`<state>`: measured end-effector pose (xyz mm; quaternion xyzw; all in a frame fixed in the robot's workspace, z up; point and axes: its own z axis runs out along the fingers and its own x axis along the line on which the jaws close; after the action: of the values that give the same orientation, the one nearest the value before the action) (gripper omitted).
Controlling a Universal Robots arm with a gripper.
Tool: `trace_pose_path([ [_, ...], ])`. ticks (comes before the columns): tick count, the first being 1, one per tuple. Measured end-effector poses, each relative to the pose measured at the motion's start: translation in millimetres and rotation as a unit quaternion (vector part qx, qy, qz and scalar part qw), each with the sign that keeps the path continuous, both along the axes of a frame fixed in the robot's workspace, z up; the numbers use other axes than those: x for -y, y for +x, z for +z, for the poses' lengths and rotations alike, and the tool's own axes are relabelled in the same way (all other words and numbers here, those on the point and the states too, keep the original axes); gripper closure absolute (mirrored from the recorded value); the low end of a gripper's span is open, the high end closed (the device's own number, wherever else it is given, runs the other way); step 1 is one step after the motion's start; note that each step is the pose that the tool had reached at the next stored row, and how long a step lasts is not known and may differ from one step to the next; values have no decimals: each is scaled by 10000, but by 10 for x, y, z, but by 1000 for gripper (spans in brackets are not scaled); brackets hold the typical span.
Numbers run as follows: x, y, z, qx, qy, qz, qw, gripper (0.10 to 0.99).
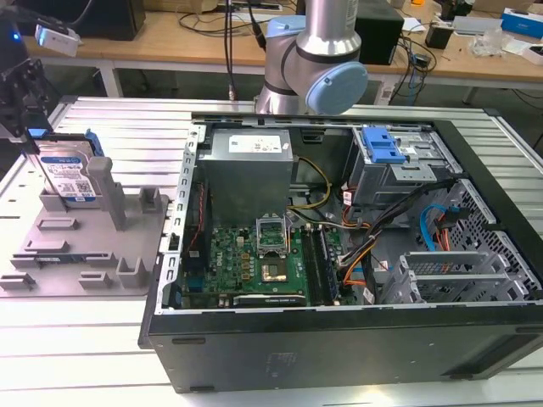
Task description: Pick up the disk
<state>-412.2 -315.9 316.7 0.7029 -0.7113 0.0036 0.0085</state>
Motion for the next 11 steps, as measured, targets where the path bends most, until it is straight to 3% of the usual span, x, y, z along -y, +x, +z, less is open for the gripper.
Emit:
trace_pose_path([
  [11, -18, -9, -100, 0, -11, 10, 10000, 545],
])
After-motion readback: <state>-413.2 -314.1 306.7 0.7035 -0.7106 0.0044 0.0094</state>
